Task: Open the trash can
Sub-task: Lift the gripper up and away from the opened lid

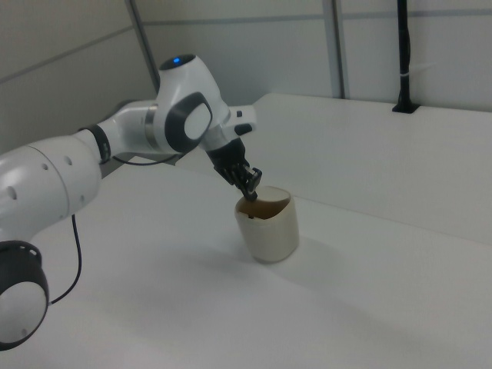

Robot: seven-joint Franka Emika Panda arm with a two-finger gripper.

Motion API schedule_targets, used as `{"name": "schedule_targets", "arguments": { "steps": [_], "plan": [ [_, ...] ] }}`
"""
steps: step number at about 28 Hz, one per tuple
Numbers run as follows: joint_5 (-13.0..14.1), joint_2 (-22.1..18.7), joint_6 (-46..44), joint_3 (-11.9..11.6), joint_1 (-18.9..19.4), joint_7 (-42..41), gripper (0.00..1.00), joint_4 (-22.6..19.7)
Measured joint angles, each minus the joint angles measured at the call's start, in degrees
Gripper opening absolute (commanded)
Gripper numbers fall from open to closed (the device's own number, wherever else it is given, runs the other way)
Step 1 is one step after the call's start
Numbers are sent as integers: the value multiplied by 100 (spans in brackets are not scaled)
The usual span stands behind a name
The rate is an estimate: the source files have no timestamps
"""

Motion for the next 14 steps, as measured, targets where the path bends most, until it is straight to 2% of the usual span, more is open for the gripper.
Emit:
{"name": "schedule_targets", "arguments": {
  "steps": [1, 6, 14],
  "plan": [
    [0, -88, -140, -14, -12, -1, 100, 0],
    [0, -458, -919, -30, -97, -131, 100, 0],
    [0, -635, -1604, -40, -112, -508, 100, -4]
  ]
}}
